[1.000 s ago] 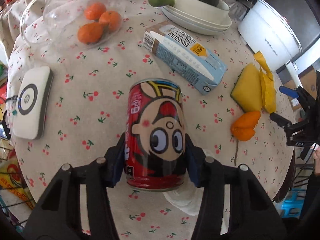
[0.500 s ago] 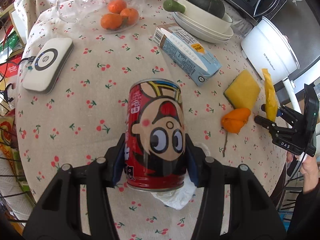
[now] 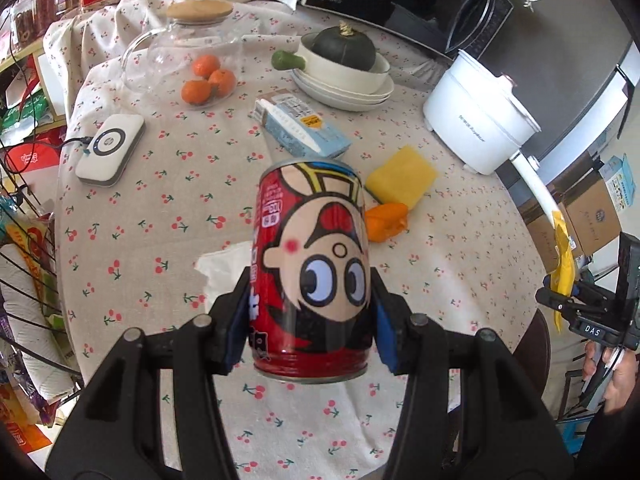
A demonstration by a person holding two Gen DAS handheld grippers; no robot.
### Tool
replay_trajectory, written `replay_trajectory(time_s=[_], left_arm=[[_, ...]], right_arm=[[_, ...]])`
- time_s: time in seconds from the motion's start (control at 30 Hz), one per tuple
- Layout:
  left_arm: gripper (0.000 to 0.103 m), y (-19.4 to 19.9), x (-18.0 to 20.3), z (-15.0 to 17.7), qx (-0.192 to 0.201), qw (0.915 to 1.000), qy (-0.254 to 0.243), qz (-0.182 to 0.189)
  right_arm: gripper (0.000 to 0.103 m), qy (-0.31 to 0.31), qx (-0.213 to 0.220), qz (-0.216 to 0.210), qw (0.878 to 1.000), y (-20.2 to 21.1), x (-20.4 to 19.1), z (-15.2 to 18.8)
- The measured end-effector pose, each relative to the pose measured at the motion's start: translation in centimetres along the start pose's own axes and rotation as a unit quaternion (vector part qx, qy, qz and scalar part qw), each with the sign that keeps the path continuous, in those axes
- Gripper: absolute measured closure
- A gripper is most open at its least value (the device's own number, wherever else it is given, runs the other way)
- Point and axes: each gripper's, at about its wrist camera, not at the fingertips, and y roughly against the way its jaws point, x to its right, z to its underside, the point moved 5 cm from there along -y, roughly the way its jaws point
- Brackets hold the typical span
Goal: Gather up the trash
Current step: 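Carry the can and yellow bag over the brown bin and open both grippers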
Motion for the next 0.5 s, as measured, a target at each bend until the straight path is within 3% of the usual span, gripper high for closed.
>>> replay_trajectory(time_s=[0.2,0.5], left_arm=[[0.049,0.3,5.0,0.9,-0.002,0.9980,-0.056,0.030],[0.049,-0.3,10.2,2.5,-0.025,0.9913,-0.096,0.087]], right_arm=[[0.051,-0.090,-0.006,0.007,0.996,2.3,2.5,4.8],[0.051,-0.155,-0.009,0.030,0.987,3.7,5.0,9.2]])
